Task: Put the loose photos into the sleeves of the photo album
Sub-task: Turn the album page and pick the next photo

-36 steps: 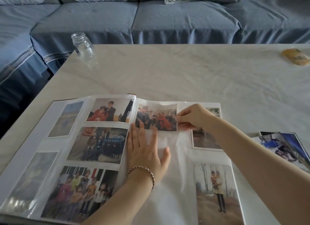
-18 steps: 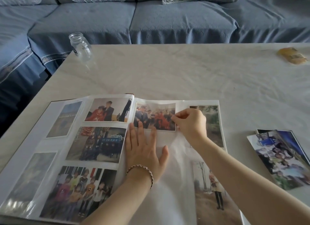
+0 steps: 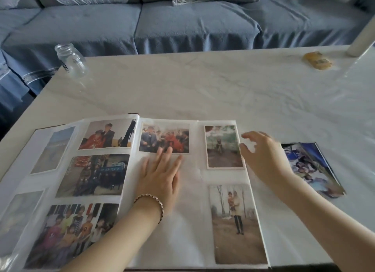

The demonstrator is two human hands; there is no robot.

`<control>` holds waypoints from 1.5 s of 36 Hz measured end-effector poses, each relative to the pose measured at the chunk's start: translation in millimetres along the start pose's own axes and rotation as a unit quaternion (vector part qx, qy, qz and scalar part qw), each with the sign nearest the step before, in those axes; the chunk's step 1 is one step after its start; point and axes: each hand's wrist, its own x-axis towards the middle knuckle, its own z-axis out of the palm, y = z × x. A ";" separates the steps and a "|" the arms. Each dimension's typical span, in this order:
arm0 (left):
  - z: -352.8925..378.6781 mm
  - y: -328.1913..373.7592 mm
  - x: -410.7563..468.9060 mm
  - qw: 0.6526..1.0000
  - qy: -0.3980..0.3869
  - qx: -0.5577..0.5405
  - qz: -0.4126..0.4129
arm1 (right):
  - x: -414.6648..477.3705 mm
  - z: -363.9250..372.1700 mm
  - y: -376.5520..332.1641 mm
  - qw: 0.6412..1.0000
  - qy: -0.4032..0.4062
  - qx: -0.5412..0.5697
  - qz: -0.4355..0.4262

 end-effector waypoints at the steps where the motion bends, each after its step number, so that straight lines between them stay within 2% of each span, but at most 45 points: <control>1: 1.5 -0.3 0.0 1.000 0.007 0.003 0.003 | -3.8 -7.2 11.6 0.999 0.000 -0.039 0.004; 6: 0.7 -0.6 1.2 0.999 -0.022 -0.025 -0.011 | -20.3 -28.6 62.9 0.984 -0.023 -0.167 0.064; 10: -0.9 2.0 1.2 0.997 -0.042 -0.057 -0.027 | -29.4 -29.3 76.3 0.967 -0.083 -0.237 0.053; 13: -4.1 4.3 2.3 0.996 -0.058 -0.055 -0.027 | -30.8 -31.5 78.4 0.967 -0.087 -0.236 0.033; 18: -5.7 4.7 2.2 0.996 -0.068 -0.057 -0.033 | -33.4 -40.3 77.7 0.970 -0.097 -0.219 0.049; 22: -13.8 11.1 3.9 0.994 -0.081 -0.050 -0.044 | -34.8 -43.0 80.4 0.969 -0.053 -0.236 0.043; 24: -19.2 17.3 5.6 0.993 -0.079 -0.069 -0.058 | -36.9 -43.0 82.1 0.973 0.042 -0.227 -0.018; 26: -25.9 26.7 8.0 0.984 -0.050 -0.150 -0.078 | -43.1 -42.4 77.5 0.969 0.151 -0.167 -0.101; 27: -29.4 32.4 9.3 0.972 -0.031 -0.212 -0.091 | -45.6 -40.8 73.1 0.960 0.193 -0.138 -0.145; 29: -44.7 50.1 10.0 0.928 -0.046 -0.347 -0.127 | -50.1 -34.9 60.9 0.949 0.205 -0.093 -0.219; 30: -54.1 59.3 10.4 0.894 -0.076 -0.419 -0.136 | -53.0 -32.2 51.9 0.946 0.195 -0.067 -0.252; 33: -74.0 79.3 8.9 0.754 -0.178 -0.616 -0.140 | -63.9 -18.6 28.5 0.934 0.137 -0.013 -0.330; 34: -77.0 82.9 7.6 0.729 -0.189 -0.642 -0.145 | -67.9 -13.9 21.5 0.929 0.121 -0.008 -0.348; 35: -78.1 85.5 6.1 0.726 -0.179 -0.644 -0.160 | -71.3 -7.9 16.5 0.924 0.109 -0.005 -0.365; 37: -77.9 85.1 3.4 0.744 -0.124 -0.626 -0.196 | -76.3 1.0 6.0 0.919 0.084 -0.001 -0.385; 38: -76.2 81.2 2.6 0.766 -0.102 -0.602 -0.203 | -78.0 3.3 1.4 0.919 0.068 0.005 -0.387; 40: -76.0 68.3 2.0 0.836 -0.073 -0.510 -0.190 | -79.4 4.2 -5.6 0.924 0.044 0.022 -0.379; 42: -80.0 54.0 2.9 0.890 -0.077 -0.422 -0.154 | -77.4 0.6 -9.8 0.929 0.054 0.032 -0.364; 45: -95.5 41.1 6.7 0.937 -0.142 -0.308 -0.079 | -70.1 -6.9 -13.7 0.929 0.084 0.014 -0.359; 47: -107.4 38.7 10.1 0.953 -0.173 -0.246 -0.027 | -63.8 -14.2 -20.4 0.926 0.072 -0.005 -0.370; 50: -119.7 40.8 16.0 0.963 -0.178 -0.198 0.050 | -56.1 -20.1 -29.5 0.924 0.002 -0.034 -0.381; 52: -122.0 42.4 18.8 0.966 -0.152 -0.199 0.070 | -54.7 -23.9 -35.3 0.929 -0.064 -0.048 -0.362; 54: -118.1 42.7 19.2 0.971 -0.100 -0.207 0.067 | -54.2 -26.2 -36.9 0.946 -0.116 -0.058 -0.297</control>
